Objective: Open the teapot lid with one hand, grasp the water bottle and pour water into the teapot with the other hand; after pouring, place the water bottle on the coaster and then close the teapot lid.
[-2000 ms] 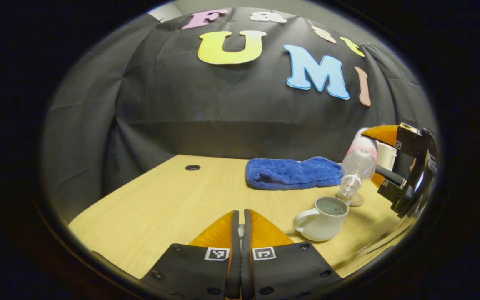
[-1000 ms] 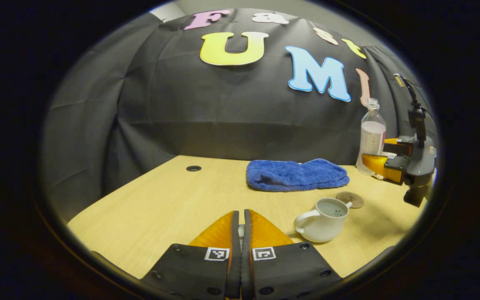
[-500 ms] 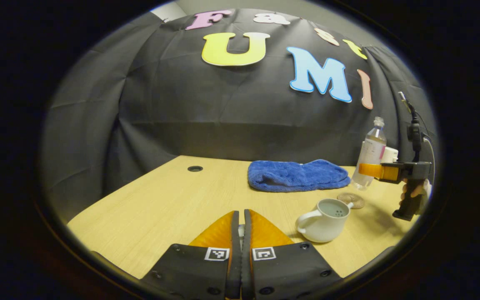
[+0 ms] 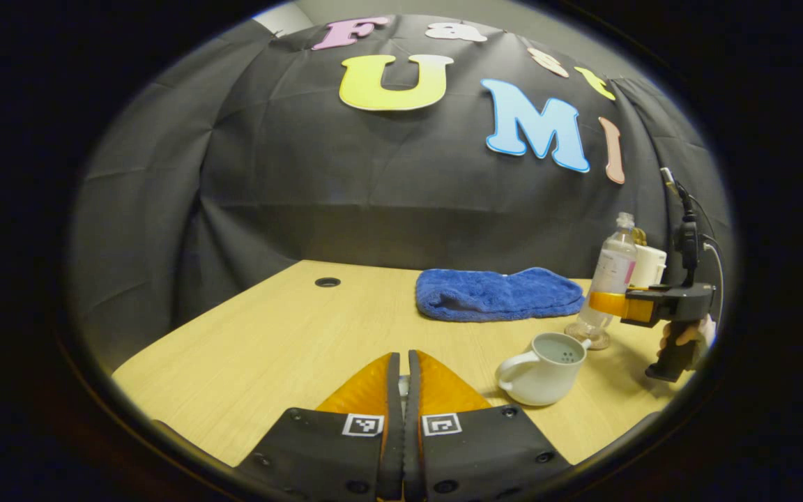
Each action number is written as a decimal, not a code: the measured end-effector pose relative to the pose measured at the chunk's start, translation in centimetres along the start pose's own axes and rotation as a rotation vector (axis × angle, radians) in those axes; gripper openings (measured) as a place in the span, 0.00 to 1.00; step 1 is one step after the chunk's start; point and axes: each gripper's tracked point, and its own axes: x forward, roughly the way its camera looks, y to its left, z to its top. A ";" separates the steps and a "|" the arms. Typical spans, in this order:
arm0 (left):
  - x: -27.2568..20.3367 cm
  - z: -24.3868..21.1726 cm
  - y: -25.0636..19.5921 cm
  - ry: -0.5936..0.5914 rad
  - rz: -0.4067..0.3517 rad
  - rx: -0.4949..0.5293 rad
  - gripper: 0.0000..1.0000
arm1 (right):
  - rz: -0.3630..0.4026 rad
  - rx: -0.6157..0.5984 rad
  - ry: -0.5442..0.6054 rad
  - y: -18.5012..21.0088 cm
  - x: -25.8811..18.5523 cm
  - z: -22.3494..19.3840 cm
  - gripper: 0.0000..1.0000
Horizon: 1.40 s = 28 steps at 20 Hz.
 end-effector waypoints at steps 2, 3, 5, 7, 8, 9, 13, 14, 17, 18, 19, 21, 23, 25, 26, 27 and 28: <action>0.0 -0.1 0.1 0.001 0.001 0.002 0.06 | -0.002 0.001 0.019 0.0 0.0 -0.1 0.78; 0.0 -0.1 0.0 0.001 0.000 0.003 0.06 | 0.001 0.008 0.030 0.0 0.1 -0.3 0.77; 0.0 -0.1 0.0 0.000 0.000 0.005 0.06 | 0.003 0.023 0.053 -0.2 0.5 -1.0 0.77; -0.1 0.0 0.1 0.000 0.000 0.005 0.07 | -0.004 0.016 0.051 -0.6 0.3 -1.1 0.78; 0.0 0.0 0.1 0.000 0.001 0.006 0.07 | -0.003 0.009 0.050 -0.6 0.2 -1.1 0.77; 0.0 -0.2 0.0 0.000 0.000 0.007 0.07 | -0.004 0.006 0.050 -0.5 0.2 -1.1 0.77; 0.0 -0.1 0.1 -0.002 0.002 0.008 0.07 | -0.011 0.032 0.062 -0.8 0.1 -1.4 0.80; 0.0 -0.1 0.1 -0.002 0.002 0.007 0.07 | -0.019 0.040 0.061 -1.1 0.2 -1.5 0.93; 0.0 0.0 0.0 -0.004 -0.001 0.008 0.07 | -0.020 0.061 0.057 -1.4 -0.3 -1.4 0.98; 0.1 0.0 0.1 -0.004 -0.001 0.009 0.07 | -0.016 0.066 0.054 -1.3 -0.7 -1.4 0.97; 0.1 -0.1 0.0 -0.005 -0.004 0.010 0.07 | -0.014 0.069 0.050 -1.3 -1.2 -1.4 0.98; 0.0 0.1 -0.2 -0.007 -0.011 0.011 0.06 | -0.014 0.072 0.023 -1.2 -2.4 -0.9 0.98; -0.2 0.9 -0.6 -0.021 -0.022 0.013 0.06 | -0.011 0.062 -0.010 -1.0 -3.9 0.0 0.98; -0.2 1.9 -1.7 -0.038 -0.034 0.019 0.06 | -0.009 0.055 -0.051 -0.9 -5.6 1.0 0.98; -0.3 2.5 -2.2 -0.046 -0.041 0.022 0.06 | -0.009 0.053 -0.073 -0.7 -6.2 1.5 0.97; -0.3 3.2 -2.7 -0.054 -0.050 0.026 0.07 | -0.006 0.051 -0.094 -0.6 -7.1 1.9 0.98; -0.3 3.8 -3.4 -0.063 -0.059 0.033 0.07 | -0.008 0.047 -0.114 -0.6 -8.0 2.2 0.97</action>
